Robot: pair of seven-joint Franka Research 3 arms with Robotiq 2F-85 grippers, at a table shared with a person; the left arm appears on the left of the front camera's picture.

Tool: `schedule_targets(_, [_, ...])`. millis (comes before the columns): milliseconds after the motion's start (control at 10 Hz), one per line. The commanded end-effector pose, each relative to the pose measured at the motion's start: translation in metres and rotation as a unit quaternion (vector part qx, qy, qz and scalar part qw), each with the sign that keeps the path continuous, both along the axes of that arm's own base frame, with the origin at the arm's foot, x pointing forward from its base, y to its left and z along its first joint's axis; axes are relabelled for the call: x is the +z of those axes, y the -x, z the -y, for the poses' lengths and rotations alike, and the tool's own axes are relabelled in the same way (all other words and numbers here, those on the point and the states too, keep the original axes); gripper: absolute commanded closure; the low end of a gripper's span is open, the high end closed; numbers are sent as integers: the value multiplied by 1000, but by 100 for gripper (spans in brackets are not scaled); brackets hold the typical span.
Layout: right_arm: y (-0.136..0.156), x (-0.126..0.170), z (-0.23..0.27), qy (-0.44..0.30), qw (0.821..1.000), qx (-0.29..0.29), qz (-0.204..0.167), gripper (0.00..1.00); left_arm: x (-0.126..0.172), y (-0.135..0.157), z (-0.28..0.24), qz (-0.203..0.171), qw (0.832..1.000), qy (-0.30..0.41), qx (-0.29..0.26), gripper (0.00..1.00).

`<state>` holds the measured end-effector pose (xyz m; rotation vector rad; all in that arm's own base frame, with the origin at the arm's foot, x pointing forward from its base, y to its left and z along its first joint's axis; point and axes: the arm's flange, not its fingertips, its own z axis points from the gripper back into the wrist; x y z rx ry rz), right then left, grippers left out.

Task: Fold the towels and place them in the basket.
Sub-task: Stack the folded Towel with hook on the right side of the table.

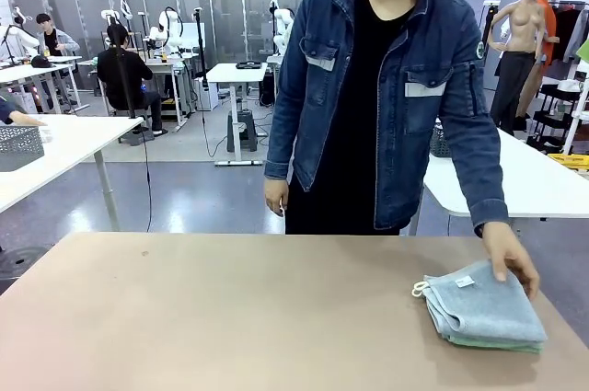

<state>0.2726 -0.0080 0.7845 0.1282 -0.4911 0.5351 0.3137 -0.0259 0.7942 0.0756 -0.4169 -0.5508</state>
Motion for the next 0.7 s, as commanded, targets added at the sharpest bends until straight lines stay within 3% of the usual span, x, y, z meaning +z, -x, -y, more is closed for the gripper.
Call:
schedule_targets(0, [3,1,-1,6,1000,-1,-4,4,1,1,-1,2,1000,-1,1,0])
schedule_targets(600, [3,1,-1,6,1000,-1,-4,4,1,1,-1,2,1000,-1,1,0])
